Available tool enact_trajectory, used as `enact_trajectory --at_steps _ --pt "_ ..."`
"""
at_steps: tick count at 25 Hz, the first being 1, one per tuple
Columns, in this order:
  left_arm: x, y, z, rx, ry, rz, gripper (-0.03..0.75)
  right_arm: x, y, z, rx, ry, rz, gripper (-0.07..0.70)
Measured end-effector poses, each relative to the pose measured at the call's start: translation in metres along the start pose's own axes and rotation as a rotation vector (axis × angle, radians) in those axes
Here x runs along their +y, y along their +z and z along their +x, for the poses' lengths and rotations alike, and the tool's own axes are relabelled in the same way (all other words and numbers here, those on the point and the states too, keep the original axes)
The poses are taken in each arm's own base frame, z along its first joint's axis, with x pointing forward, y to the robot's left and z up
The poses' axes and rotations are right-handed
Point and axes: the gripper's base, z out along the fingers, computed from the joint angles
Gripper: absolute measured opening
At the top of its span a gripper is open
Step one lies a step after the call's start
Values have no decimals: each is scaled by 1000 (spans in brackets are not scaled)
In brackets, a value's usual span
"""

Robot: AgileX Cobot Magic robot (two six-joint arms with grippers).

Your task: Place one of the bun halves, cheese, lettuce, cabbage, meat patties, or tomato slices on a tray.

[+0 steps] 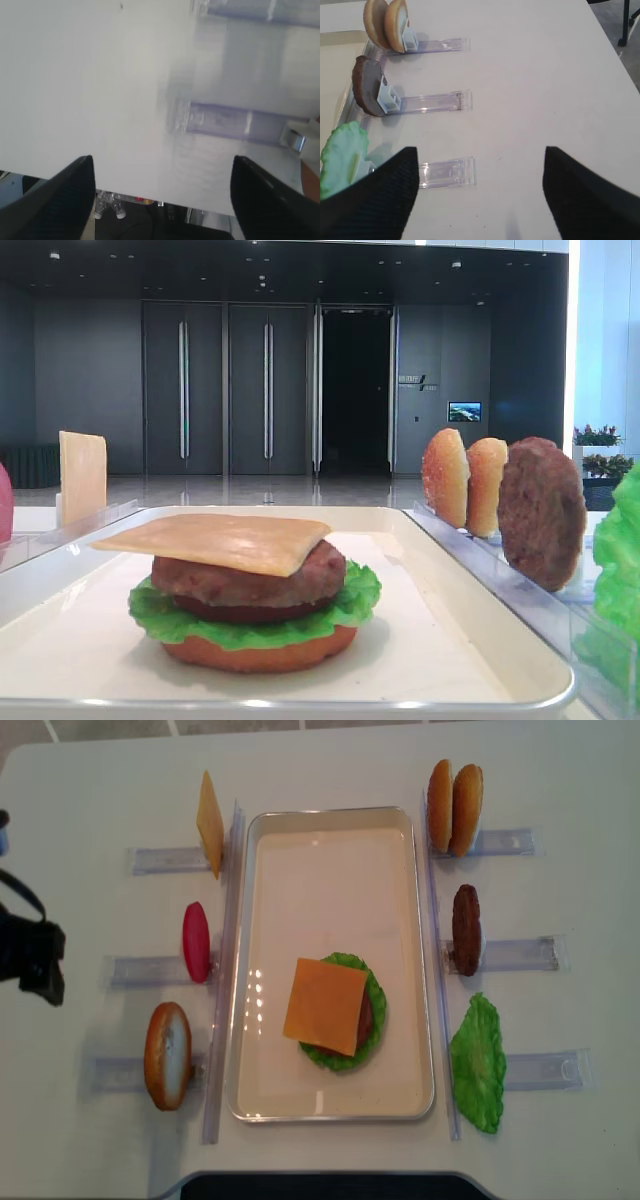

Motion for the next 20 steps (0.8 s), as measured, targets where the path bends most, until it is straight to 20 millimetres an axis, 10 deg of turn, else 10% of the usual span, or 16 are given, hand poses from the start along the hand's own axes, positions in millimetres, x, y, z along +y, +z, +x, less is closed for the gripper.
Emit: enact_trajectory --at_steps 20 --pt "4 -20 152 -560 -92 88 644 0 0 0 0 0 0 523"
